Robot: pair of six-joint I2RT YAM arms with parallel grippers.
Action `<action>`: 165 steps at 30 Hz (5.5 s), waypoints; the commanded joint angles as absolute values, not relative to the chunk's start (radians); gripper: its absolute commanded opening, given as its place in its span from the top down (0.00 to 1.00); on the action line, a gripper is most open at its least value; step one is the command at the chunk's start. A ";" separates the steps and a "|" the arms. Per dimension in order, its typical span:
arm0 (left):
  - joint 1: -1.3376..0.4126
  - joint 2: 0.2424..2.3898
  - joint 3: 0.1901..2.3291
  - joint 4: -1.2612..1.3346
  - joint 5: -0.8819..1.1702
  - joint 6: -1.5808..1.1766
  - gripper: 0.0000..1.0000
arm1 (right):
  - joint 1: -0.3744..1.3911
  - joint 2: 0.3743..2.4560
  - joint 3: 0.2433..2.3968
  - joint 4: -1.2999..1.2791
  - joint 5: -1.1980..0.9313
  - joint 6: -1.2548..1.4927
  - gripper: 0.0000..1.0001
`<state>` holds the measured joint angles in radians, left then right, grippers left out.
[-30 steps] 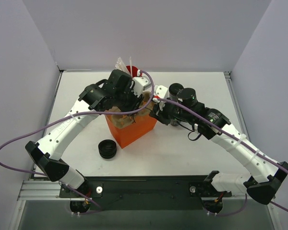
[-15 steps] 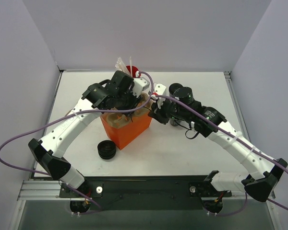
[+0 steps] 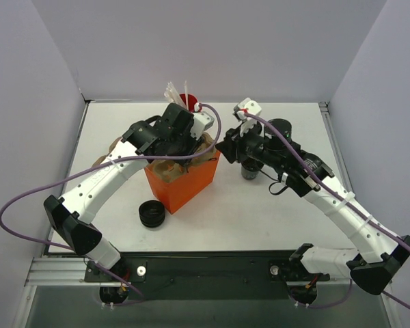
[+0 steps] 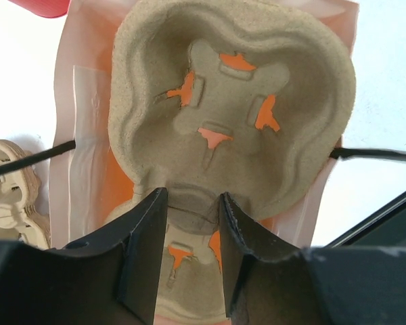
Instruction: Pack the takeout coffee
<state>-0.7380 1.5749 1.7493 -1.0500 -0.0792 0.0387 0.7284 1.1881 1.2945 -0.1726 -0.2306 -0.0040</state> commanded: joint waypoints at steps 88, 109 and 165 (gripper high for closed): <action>-0.784 1.667 1.793 -1.077 -0.225 -0.086 0.30 | 0.722 1.259 1.223 -0.221 0.028 0.222 1.00; -0.597 1.560 1.951 -0.907 0.094 -0.333 0.03 | 0.736 1.236 1.286 -0.373 0.201 0.399 1.00; -0.618 1.341 1.562 -0.979 -0.311 -0.620 0.83 | 0.672 1.100 1.436 -0.661 0.239 0.269 0.32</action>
